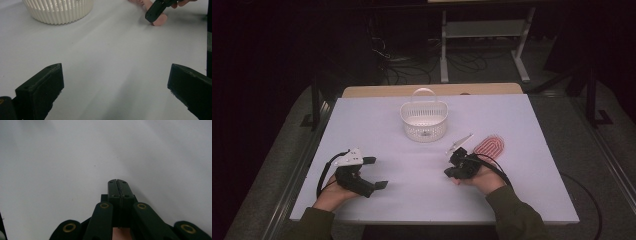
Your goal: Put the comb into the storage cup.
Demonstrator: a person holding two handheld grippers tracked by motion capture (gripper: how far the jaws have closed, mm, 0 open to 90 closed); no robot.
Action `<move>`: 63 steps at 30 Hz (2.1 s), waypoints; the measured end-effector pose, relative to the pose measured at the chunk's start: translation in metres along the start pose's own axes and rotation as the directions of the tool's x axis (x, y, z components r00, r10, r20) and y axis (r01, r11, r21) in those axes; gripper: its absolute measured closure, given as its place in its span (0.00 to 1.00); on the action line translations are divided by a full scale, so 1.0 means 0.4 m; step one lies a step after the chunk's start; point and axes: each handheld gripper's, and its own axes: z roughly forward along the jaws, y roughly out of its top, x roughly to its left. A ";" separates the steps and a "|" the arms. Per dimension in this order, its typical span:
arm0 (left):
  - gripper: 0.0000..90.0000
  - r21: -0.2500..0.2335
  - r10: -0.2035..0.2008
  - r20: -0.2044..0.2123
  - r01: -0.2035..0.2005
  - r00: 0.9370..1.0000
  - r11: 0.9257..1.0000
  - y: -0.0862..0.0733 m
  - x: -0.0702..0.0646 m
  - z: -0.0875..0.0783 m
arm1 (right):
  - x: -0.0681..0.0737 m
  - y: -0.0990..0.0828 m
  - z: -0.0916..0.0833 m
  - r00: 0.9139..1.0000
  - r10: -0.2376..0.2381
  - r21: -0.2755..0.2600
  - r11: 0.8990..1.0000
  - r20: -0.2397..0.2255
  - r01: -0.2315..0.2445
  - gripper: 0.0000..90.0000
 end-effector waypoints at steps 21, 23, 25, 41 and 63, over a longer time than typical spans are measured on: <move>0.01 0.009 0.008 -0.007 -0.008 1.000 1.000 -0.001 -0.001 0.001 | 0.004 -0.012 -0.009 1.000 -0.006 0.016 1.000 -0.011 0.007 0.99; 0.01 0.010 0.008 -0.007 -0.008 1.000 1.000 -0.001 0.000 0.001 | 0.005 -0.016 -0.011 1.000 -0.007 0.017 1.000 -0.012 0.007 0.99; 0.01 0.009 0.008 -0.006 -0.008 1.000 1.000 -0.001 -0.001 0.001 | 0.005 -0.019 -0.014 1.000 -0.005 0.020 1.000 -0.012 0.005 0.99; 0.01 0.008 0.008 -0.008 -0.008 1.000 1.000 -0.001 0.001 -0.002 | 0.012 -0.043 -0.028 1.000 0.004 0.043 0.999 -0.021 -0.003 0.99; 0.01 0.008 0.009 -0.012 -0.009 1.000 1.000 0.000 -0.001 -0.002 | 0.025 -0.103 -0.058 1.000 0.011 0.068 0.998 -0.015 -0.010 0.99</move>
